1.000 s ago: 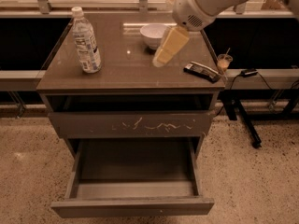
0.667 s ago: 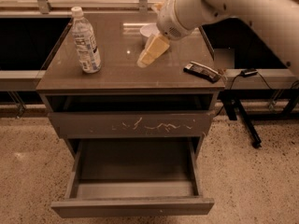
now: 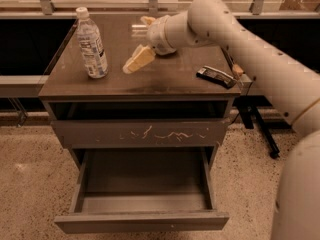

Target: Place blue plastic bottle into middle drawer

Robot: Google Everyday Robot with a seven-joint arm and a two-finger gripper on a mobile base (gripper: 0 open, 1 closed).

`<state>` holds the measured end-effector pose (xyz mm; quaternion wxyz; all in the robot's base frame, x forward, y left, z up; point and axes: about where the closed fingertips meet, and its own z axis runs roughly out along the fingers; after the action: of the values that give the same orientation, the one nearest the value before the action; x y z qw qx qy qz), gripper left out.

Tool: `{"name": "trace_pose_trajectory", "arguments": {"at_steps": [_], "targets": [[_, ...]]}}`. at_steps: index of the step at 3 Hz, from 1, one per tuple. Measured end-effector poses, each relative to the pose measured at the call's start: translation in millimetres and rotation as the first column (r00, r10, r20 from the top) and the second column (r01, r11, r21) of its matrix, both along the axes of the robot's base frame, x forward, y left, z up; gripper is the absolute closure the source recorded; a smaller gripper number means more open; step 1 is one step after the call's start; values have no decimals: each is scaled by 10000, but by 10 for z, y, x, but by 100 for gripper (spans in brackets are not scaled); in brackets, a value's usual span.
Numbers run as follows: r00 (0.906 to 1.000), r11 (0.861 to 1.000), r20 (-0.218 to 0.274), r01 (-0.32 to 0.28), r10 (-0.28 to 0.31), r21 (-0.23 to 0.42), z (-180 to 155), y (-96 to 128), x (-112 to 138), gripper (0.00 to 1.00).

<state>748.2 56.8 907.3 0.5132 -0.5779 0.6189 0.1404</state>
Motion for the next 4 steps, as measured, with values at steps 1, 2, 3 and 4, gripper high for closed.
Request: {"name": "trace_pose_trajectory", "arguments": {"at_steps": [1, 2, 3, 4], "targets": [[9997, 9995, -164, -193, 197, 261, -116, 78, 59, 0], [9957, 9934, -294, -852, 876, 762, -119, 296, 17, 0], [9732, 9599, -295, -2197, 2281, 1744, -15, 970, -134, 0], [9532, 9300, -343, -2849, 3005, 2323, 80, 1364, -255, 0]]}}
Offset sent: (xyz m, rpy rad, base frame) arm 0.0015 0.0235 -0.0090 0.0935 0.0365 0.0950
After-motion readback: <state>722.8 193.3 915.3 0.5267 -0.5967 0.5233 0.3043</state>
